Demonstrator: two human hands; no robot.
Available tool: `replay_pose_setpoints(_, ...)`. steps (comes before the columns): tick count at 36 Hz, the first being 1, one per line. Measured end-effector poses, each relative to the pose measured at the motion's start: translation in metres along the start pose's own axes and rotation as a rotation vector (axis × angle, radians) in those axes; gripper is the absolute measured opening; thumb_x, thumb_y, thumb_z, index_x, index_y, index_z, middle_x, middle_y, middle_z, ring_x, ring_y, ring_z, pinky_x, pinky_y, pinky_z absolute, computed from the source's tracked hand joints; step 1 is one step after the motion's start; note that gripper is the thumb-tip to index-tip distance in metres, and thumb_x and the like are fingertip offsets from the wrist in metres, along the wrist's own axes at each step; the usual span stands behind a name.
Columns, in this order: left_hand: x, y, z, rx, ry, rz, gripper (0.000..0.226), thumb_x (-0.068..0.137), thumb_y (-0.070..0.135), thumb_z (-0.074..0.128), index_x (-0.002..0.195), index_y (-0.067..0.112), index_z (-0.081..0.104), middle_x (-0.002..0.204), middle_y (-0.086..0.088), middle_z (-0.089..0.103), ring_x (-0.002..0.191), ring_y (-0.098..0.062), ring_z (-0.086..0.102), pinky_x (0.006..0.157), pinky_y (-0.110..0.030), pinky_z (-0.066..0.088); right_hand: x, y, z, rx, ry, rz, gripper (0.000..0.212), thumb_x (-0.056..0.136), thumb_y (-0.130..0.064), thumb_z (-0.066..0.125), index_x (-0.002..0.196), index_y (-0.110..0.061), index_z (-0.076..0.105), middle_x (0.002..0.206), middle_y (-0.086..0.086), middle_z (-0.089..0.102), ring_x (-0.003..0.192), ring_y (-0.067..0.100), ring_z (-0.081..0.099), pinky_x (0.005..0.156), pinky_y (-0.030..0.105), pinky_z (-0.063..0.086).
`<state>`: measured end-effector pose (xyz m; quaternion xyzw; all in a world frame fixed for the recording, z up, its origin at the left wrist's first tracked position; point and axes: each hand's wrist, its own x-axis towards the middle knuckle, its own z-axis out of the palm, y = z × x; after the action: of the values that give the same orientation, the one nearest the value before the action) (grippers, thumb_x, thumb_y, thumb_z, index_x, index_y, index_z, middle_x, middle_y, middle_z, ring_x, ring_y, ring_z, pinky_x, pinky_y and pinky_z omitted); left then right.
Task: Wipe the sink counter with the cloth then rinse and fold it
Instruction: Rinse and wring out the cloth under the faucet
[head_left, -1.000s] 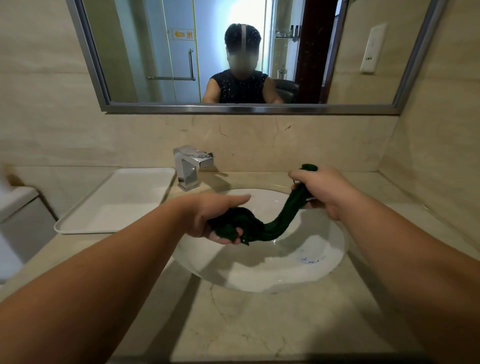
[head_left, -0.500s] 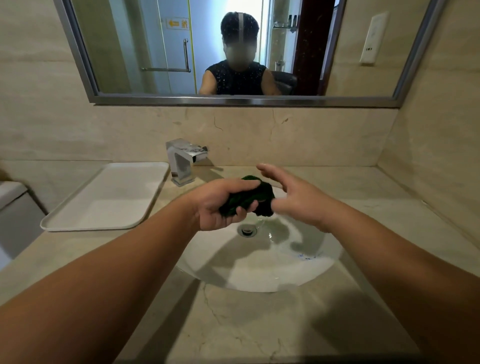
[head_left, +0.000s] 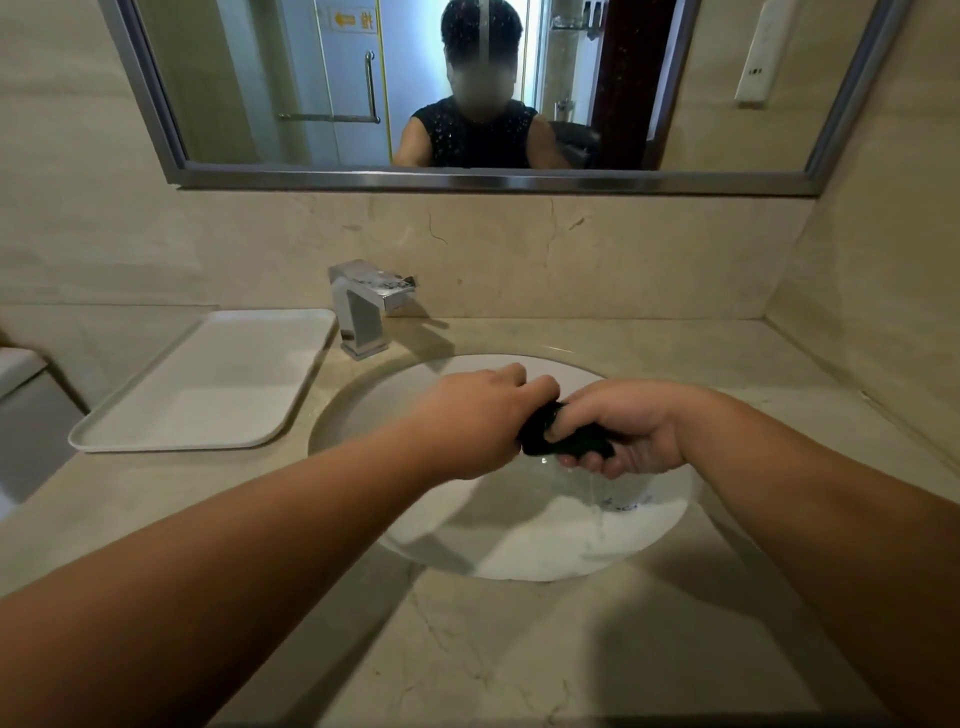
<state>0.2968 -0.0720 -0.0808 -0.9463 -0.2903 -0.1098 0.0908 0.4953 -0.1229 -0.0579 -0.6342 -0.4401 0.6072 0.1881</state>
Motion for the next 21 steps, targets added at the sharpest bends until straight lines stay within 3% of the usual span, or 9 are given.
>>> replay_pose_setpoints(2,0.000,-0.001,0.013,0.063,0.100,0.013,0.035,0.096,0.026,0.056,0.131,0.024,0.052,0.114,-0.006,0.055,0.092,-0.032,0.060,0.067,-0.046,0.056,-0.003,-0.004,-0.001,0.156,-0.023,0.016,0.030,0.096,-0.021,0.066,0.116,0.001,0.067,0.077,0.013,0.066,0.049,0.013,0.057,0.040,0.018,0.047)
replay_pose_setpoints(4,0.003,-0.001,0.015,0.007,0.099,-0.053,0.033,0.097,0.032,0.057,0.128,0.022,0.056,0.113,-0.007,0.056,0.091,-0.032,0.060,0.070,-0.045,0.056,-0.009,-0.009,-0.001,0.325,-0.063,-0.013,0.039,0.097,-0.025,0.068,0.123,0.003,0.060,0.085,0.021,0.070,0.054,0.018,0.067,0.049,0.024,0.059)
replay_pose_setpoints(6,0.007,-0.002,0.007,-0.162,0.016,-0.202,0.028,0.096,0.032,0.059,0.121,0.020,0.061,0.105,-0.007,0.063,0.089,-0.031,0.064,0.072,-0.040,0.056,-0.018,-0.013,0.000,0.454,-0.071,-0.067,0.051,0.093,-0.028,0.071,0.130,0.002,0.053,0.096,0.031,0.070,0.062,0.028,0.073,0.060,0.034,0.064)
replay_pose_setpoints(8,0.014,-0.007,0.002,-0.478,-0.101,-0.379,0.018,0.095,0.025,0.057,0.108,0.017,0.066,0.095,-0.007,0.070,0.082,-0.028,0.067,0.066,-0.035,0.054,-0.023,-0.016,0.001,0.430,0.015,-0.172,0.054,0.092,-0.030,0.071,0.130,0.006,0.055,0.098,0.032,0.069,0.063,0.030,0.074,0.065,0.037,0.065)
replay_pose_setpoints(11,0.014,-0.015,-0.002,-1.129,-0.251,-0.607,0.014,0.095,0.014,0.051,0.098,0.008,0.063,0.081,-0.013,0.064,0.060,-0.025,0.054,0.046,-0.027,0.035,-0.023,-0.017,0.007,0.165,0.265,-0.447,0.036,0.097,-0.011,0.067,0.131,0.003,0.063,0.098,0.024,0.070,0.073,0.025,0.071,0.073,0.036,0.065)
replay_pose_setpoints(13,0.009,-0.022,-0.006,-1.461,-0.413,-0.691,0.015,0.095,0.013,0.047,0.099,0.004,0.058,0.070,-0.011,0.060,0.051,-0.018,0.049,0.040,-0.023,0.027,-0.024,-0.012,0.011,-0.208,0.450,-0.613,0.053,0.092,-0.004,0.065,0.144,-0.010,0.057,0.108,0.010,0.070,0.088,0.014,0.066,0.081,0.029,0.058)
replay_pose_setpoints(15,0.004,-0.027,-0.011,-1.702,-0.622,-0.653,0.017,0.089,0.015,0.048,0.099,0.002,0.055,0.068,-0.008,0.055,0.047,-0.012,0.046,0.035,-0.017,0.026,-0.026,-0.006,0.015,-0.641,0.557,-0.717,0.068,0.087,-0.015,0.062,0.153,-0.026,0.048,0.126,-0.003,0.057,0.109,0.005,0.053,0.093,0.022,0.048)
replay_pose_setpoints(17,0.002,-0.030,-0.013,-1.896,-0.743,-0.561,0.033,0.076,0.018,0.060,0.104,0.001,0.054,0.076,-0.009,0.048,0.047,-0.011,0.045,0.035,-0.015,0.027,-0.026,0.008,0.018,-0.928,0.562,-0.791,0.081,0.086,-0.017,0.062,0.160,-0.035,0.034,0.147,-0.009,0.040,0.132,0.008,0.034,0.111,0.027,0.034)
replay_pose_setpoints(21,0.003,-0.033,-0.011,-2.138,-0.821,-0.410,0.045,0.073,0.017,0.068,0.112,0.000,0.054,0.084,-0.011,0.048,0.048,-0.012,0.050,0.040,-0.017,0.026,-0.021,0.029,0.015,-1.111,0.592,-0.958,0.105,0.079,-0.022,0.068,0.165,-0.034,0.010,0.172,-0.002,0.013,0.158,0.025,0.014,0.125,0.049,0.022)
